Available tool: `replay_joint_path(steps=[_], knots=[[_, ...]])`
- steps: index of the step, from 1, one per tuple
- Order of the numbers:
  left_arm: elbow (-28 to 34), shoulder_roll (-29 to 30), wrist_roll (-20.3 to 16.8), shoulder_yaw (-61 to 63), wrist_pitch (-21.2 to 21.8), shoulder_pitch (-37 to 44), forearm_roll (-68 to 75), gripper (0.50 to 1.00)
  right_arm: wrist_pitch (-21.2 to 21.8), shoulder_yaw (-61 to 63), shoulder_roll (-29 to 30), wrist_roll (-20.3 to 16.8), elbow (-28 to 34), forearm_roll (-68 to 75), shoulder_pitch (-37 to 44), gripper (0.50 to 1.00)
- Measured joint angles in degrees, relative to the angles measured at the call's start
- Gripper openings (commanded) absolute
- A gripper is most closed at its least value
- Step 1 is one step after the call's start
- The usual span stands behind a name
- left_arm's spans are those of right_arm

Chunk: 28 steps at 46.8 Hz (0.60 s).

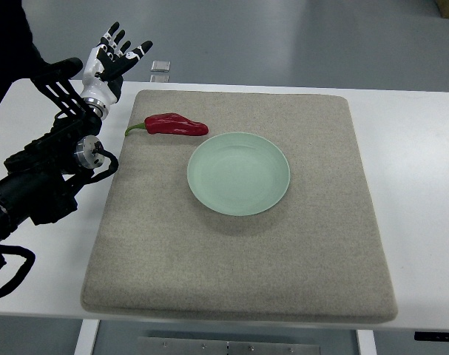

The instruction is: Place red pepper on plate with left hand

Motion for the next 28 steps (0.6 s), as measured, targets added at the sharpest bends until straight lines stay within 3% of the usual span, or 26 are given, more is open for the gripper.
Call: replay_joint_path(steps=[28], knots=[[0.5,0.0,0.0,-0.2,0.2,0.3,-0.8,0.996,0.0,0.0,0.0,0.0,0.0,0.0,0.0,0.932]])
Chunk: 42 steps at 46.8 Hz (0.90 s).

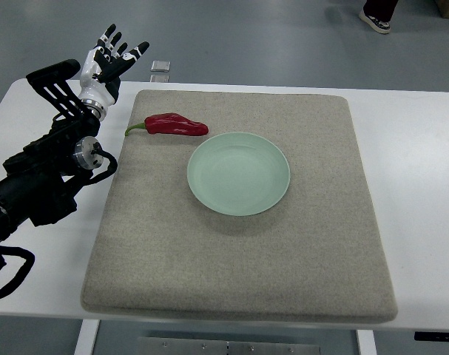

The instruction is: Place red pepper on plate with left hand

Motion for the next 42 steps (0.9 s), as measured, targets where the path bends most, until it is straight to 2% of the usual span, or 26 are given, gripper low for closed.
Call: replay_joint_path(steps=[42], knots=[[1.1,0.1,0.0,0.1,-0.9,-0.1,0.6,0.996,0.0,0.0,0.0,0.0,0.0,0.0,0.0,0.932]])
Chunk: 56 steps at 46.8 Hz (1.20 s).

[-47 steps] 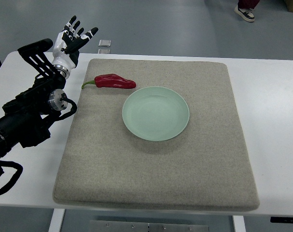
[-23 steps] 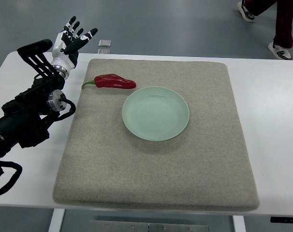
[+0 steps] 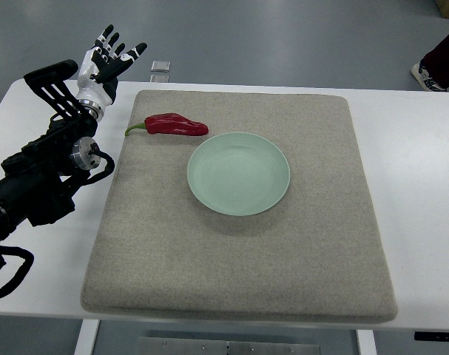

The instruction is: Place red pepper on plate with left hand

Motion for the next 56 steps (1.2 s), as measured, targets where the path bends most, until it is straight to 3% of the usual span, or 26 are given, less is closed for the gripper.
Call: replay_joint_path(steps=[13,44,56], knots=[[0.0,0.0,-0.5,0.0,-2.4,0.0,-0.3,0.996,0.0,0.0,0.0,0.0,0.0,0.0,0.0,0.932],[2.6,0.0,-0.1,1.0,-0.4,-0.6,0.7,0.988,0.0,0.0,0.0,0.0,0.0,0.0,0.0,0.932],[2.8,0.8,-0.1,1.1,1.8,-1.6,13.7,0.971,0.0,0.0,0.0,0.0,0.0,0.0,0.0,0.932]])
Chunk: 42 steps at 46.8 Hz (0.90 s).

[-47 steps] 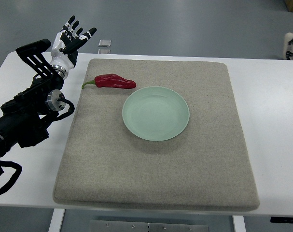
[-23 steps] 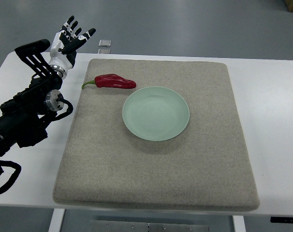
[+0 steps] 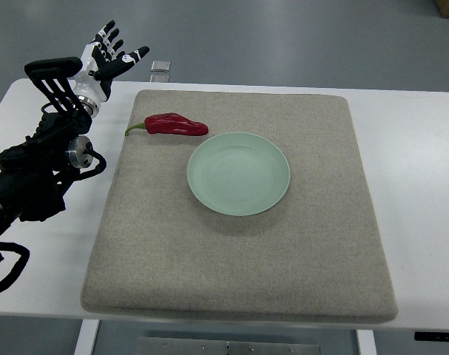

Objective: Place red pepper on plate with left hand
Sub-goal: 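Move the open left hand down over the red pepper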

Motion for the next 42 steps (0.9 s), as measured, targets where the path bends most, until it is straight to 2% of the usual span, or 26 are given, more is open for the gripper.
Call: replay_joint_path(steps=[5,24,30,42], knots=[[-0.1,1.0,0.0,0.0,0.9,-0.8,7.3,0.956,0.0,0.0,0.0,0.0,0.0,0.0,0.0,0.932],[-0.9,3.9,-0.1,0.1,0.8,-2.9,31.3,0.947,0.0,0.0,0.0,0.0,0.0,0.0,0.0,0.932],[-3.5,4.7,-0.2,0.6,0.6,-2.9,39.0,0.947,0.0,0.0,0.0,0.0,0.0,0.0,0.0,0.932],[-6.8,6.5,-0.2,11.3,0.6,-4.5,43.7,0.941,0.0,0.0,0.0,0.0,0.0,0.0,0.0,0.932]])
